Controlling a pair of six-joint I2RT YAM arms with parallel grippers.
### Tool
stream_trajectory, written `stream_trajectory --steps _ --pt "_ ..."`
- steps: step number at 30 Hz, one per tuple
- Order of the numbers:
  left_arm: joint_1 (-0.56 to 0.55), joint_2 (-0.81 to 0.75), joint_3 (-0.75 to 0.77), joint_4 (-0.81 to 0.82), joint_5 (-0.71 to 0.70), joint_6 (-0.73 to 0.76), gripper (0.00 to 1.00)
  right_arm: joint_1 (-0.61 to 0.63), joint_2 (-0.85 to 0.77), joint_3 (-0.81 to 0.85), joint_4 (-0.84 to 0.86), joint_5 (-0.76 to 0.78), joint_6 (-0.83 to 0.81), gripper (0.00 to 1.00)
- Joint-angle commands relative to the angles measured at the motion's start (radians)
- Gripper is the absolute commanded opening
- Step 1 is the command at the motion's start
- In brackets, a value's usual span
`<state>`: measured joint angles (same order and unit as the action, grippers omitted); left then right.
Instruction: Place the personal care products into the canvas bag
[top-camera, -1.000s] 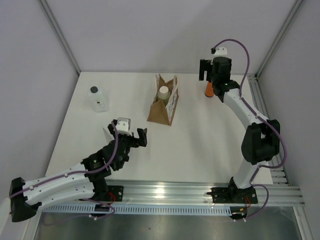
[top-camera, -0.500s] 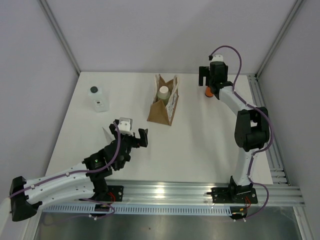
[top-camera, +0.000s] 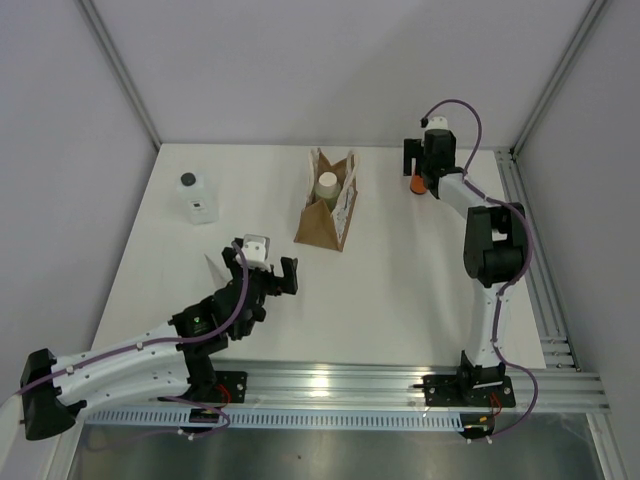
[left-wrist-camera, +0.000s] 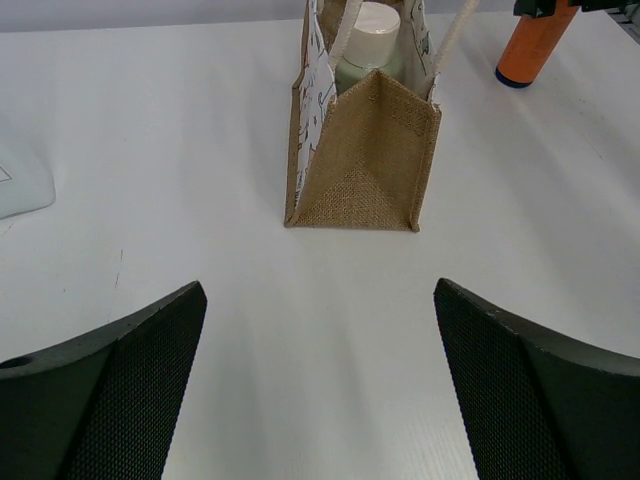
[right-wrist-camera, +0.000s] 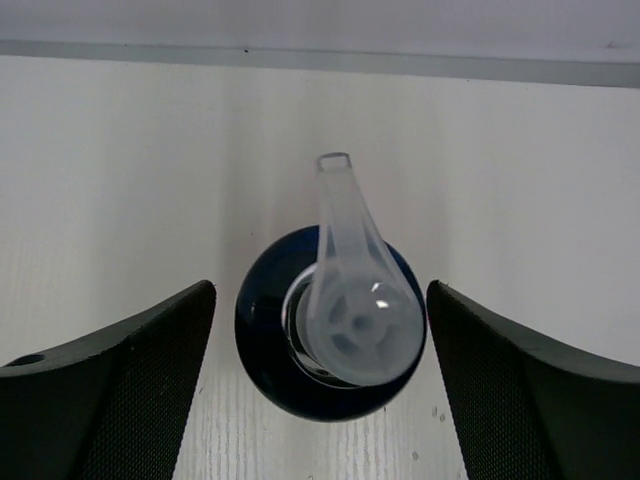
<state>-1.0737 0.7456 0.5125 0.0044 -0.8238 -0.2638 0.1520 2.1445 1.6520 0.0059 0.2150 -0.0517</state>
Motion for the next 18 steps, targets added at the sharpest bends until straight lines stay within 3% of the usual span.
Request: stream_trajectory --steps 1,5,6,8,9,13,18 --pt "0.006 -0.002 0.044 0.017 -0.003 -0.012 0.99 -0.002 0.017 0.038 0.098 -0.035 -0.039 0.90" --pt "0.006 -0.002 0.044 0.019 0.002 -0.011 0.99 -0.003 0.022 0.025 0.138 -0.074 -0.054 0.78" --pt "0.006 0.001 0.044 0.019 0.000 -0.011 0.99 -0.003 0.020 0.016 0.152 -0.072 -0.048 0.64" --pt "0.004 0.003 0.046 0.019 -0.001 -0.009 0.99 -0.003 0.009 -0.007 0.172 -0.056 -0.036 0.46" --pt "0.006 0.006 0.047 0.019 -0.001 -0.009 0.99 -0.002 -0.010 -0.023 0.180 -0.054 -0.031 0.32" --pt "0.004 0.015 0.049 0.019 0.003 -0.011 0.99 0.003 -0.093 -0.050 0.126 -0.034 -0.002 0.00" --pt "0.006 0.006 0.047 0.014 0.002 -0.020 0.99 0.049 -0.283 -0.124 0.082 -0.108 0.035 0.00"
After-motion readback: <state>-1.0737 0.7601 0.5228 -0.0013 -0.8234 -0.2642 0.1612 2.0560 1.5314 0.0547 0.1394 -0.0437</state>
